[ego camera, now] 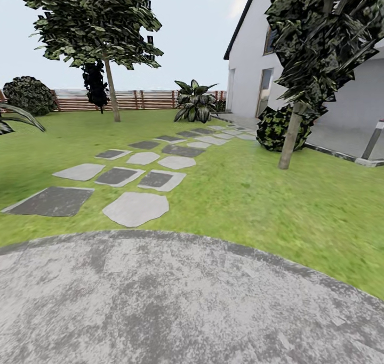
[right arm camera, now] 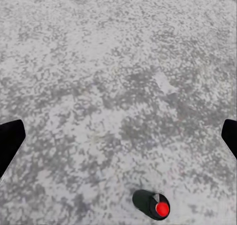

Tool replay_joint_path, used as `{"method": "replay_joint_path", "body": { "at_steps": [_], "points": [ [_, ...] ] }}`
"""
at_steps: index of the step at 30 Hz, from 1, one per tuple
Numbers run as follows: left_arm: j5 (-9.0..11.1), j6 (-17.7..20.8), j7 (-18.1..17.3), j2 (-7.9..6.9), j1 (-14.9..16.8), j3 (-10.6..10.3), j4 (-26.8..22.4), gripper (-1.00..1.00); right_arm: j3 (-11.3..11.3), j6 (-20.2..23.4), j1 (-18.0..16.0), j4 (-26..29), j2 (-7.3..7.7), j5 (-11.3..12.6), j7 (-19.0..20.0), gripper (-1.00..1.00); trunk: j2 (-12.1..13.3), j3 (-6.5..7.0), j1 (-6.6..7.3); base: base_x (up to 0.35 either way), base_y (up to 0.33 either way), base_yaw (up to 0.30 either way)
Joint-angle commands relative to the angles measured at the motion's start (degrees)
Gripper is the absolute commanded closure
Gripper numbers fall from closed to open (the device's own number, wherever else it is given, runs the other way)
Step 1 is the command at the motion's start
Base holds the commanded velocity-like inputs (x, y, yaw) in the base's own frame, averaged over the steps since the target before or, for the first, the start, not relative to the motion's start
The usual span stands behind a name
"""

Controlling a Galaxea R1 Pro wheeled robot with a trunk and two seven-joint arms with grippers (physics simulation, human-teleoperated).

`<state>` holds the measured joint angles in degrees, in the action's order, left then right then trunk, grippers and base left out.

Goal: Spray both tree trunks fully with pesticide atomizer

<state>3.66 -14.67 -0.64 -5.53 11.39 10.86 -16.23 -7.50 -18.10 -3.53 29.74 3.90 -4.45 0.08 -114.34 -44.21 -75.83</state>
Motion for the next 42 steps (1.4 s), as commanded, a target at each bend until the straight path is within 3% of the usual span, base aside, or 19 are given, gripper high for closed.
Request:
{"method": "replay_joint_path", "body": {
  "at_steps": [1,16,42],
  "points": [
    [0.38,-0.18,-0.07,-0.01,0.04,-0.05,0.06,-1.0,-0.23,-0.18,-0.03,-0.04,-0.03,-0.47,0.01,-1.0,-0.02,-0.05,-0.03,0.339,0.049,0.0],
    [0.38,-0.18,-0.07,-0.01,0.04,-0.13,0.06,-1.0,-0.23,-0.18,-0.03,-0.06,-0.03,-0.47,0.01,-1.0,-0.02,-0.05,-0.03,0.305,0.182,0.0],
    [0.38,-0.22,-0.07,-0.01,0.02,-0.14,0.06,-1.0,-0.23,-0.18,-0.05,-0.06,-0.05,-0.47,0.01,-1.0,-0.02,-0.05,-0.03,0.337,0.005,0.0]
  ]
}}
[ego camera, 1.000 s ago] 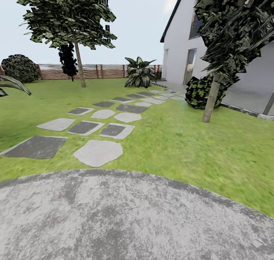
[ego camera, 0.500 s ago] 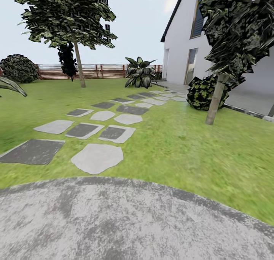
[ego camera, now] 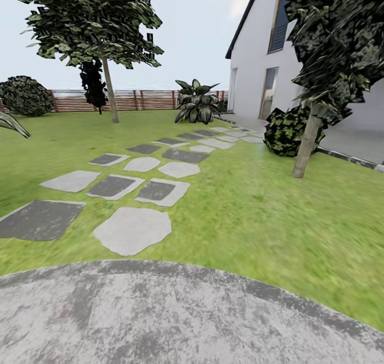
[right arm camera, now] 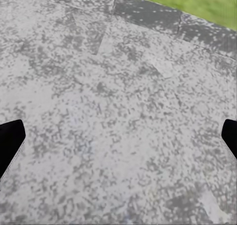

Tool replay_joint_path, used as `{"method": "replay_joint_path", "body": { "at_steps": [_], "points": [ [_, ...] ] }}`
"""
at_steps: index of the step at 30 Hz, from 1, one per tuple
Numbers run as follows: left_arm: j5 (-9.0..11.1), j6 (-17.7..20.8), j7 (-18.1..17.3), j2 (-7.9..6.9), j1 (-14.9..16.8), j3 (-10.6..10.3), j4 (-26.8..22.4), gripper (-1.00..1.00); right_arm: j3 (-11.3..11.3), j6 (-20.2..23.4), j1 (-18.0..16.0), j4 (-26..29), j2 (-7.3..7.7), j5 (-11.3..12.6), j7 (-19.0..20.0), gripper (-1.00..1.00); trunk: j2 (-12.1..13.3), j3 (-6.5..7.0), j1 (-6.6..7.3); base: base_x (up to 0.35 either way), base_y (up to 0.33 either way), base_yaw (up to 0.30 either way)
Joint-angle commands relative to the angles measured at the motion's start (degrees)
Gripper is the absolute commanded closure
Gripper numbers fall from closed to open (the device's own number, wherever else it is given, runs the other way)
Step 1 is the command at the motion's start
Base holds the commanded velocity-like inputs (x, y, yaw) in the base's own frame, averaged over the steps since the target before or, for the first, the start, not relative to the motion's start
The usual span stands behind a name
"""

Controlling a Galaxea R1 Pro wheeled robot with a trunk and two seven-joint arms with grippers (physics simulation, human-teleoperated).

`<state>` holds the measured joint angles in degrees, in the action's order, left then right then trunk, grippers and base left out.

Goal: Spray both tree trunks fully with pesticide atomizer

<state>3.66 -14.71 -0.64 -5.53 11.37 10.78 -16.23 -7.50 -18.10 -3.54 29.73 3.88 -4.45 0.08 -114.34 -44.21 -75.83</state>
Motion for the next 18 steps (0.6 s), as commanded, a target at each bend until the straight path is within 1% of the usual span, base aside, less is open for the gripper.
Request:
{"method": "replay_joint_path", "body": {
  "at_steps": [1,5,16,18],
  "points": [
    [0.38,-0.19,-0.07,-0.01,0.04,-0.05,0.06,-1.0,-0.23,-0.18,-0.02,-0.05,-0.03,-0.47,0.01,-1.0,-0.02,-0.05,-0.03,0.338,0.0,-0.018],
    [0.38,-0.15,-0.07,-0.01,0.05,-0.05,0.06,-1.0,-0.23,-0.18,-0.02,-0.05,-0.02,-0.47,0.01,-1.0,-0.02,-0.05,-0.03,0.338,0.0,-0.161],
    [0.38,-0.2,-0.07,-0.01,0.01,-0.05,0.06,-1.0,-0.23,-0.18,-0.04,-0.05,-0.02,-0.47,0.01,-1.0,-0.02,-0.05,-0.03,0.338,0.0,-0.254],
    [0.38,-0.2,-0.07,-0.01,0.03,-0.05,0.06,-1.0,-0.23,-0.18,-0.05,-0.08,-0.02,-0.47,0.01,-1.0,-0.02,-0.05,-0.03,0.338,0.0,-0.172]
  ]
}}
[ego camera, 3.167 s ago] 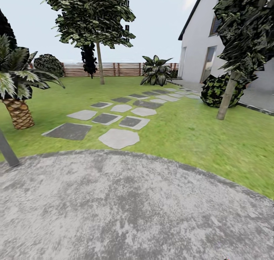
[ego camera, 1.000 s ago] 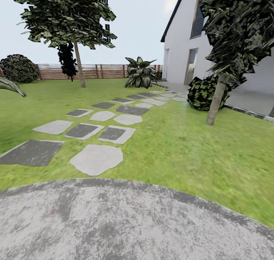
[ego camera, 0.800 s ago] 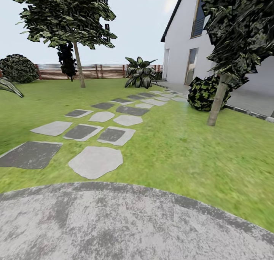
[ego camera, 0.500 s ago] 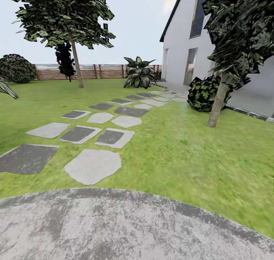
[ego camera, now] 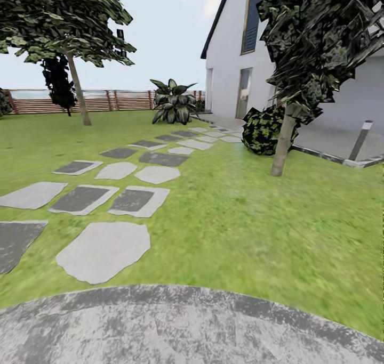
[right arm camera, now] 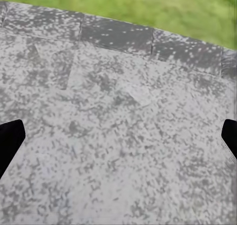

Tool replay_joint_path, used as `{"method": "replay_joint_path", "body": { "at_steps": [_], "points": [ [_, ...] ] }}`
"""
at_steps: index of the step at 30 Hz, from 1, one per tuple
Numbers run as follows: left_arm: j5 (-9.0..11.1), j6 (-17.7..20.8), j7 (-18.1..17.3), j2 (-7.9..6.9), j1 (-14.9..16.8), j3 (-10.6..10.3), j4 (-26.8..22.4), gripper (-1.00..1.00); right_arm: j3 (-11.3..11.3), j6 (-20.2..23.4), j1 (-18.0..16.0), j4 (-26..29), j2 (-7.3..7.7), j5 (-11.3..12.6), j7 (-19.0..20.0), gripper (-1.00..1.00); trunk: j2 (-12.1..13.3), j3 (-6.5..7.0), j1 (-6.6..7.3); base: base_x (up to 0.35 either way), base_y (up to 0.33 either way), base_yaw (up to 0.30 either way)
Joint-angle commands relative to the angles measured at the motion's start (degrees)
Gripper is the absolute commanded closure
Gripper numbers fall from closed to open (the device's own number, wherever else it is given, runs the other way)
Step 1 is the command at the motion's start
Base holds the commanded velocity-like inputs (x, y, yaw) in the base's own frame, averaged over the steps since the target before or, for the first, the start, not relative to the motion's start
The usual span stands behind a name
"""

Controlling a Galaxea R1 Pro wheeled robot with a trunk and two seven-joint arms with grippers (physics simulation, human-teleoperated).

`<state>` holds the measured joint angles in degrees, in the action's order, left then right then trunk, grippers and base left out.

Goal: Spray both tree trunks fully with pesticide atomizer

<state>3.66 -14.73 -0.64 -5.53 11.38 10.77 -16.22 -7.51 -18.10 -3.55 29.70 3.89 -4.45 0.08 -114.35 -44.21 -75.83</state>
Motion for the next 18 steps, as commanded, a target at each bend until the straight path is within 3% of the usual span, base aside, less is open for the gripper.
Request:
{"method": "replay_joint_path", "body": {
  "at_steps": [1,18],
  "points": [
    [0.38,-0.16,-0.07,-0.01,0.02,-0.05,0.06,-1.0,-0.23,-0.18,-0.03,-0.04,-0.03,-0.47,0.01,-1.0,-0.02,-0.05,-0.03,0.338,0.0,-0.098],
    [0.29,-0.19,-0.07,-0.01,0.03,-0.05,0.13,-1.0,-0.23,-0.18,-0.02,-0.08,-0.03,-0.47,0.01,-1.0,-0.02,-0.05,-0.03,0.29,-0.138,-0.009]
  ]
}}
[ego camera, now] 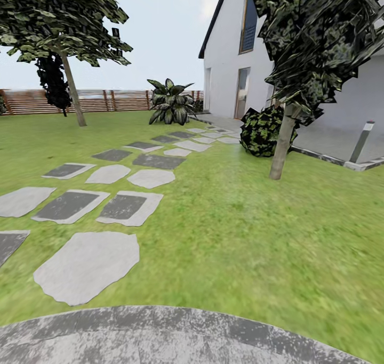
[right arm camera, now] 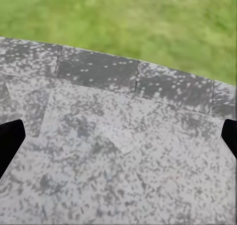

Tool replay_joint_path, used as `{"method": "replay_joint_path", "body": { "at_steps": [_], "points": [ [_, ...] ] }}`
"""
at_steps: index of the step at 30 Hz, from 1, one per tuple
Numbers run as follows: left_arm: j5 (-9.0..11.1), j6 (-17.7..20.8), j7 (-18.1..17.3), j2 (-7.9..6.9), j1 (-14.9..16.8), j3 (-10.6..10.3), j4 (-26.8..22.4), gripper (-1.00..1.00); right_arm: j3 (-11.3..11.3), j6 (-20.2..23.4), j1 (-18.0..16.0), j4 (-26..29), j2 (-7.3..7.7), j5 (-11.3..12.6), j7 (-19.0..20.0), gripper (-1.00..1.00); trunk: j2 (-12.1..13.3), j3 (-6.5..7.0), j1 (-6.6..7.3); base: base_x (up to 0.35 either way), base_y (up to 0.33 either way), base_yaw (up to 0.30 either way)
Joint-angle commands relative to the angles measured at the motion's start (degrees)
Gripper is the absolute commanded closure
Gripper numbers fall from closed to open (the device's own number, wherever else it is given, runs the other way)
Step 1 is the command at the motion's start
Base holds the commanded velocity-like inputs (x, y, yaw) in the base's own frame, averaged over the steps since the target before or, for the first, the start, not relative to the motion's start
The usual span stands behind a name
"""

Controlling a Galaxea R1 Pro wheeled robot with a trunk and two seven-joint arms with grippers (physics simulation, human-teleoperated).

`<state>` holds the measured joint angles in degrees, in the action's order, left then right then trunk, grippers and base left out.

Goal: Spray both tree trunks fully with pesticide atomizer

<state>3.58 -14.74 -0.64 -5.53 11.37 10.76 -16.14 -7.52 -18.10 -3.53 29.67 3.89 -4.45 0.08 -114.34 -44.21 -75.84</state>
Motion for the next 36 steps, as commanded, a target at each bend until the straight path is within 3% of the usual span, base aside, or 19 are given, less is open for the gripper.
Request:
{"method": "replay_joint_path", "body": {
  "at_steps": [1,36],
  "points": [
    [0.37,-0.19,-0.07,-0.01,0.04,-0.04,0.05,-1.0,-0.22,-0.18,-0.04,-0.06,-0.04,-0.47,0.01,-1.0,-0.02,-0.05,-0.02,0.279,-0.167,0.0],
    [0.37,-0.2,-0.07,-0.01,0.03,-0.08,0.05,-1.0,-0.22,-0.18,-0.03,-0.06,-0.04,-0.47,0.01,-1.0,-0.02,-0.05,-0.02,0.267,-0.176,0.0]
  ]
}}
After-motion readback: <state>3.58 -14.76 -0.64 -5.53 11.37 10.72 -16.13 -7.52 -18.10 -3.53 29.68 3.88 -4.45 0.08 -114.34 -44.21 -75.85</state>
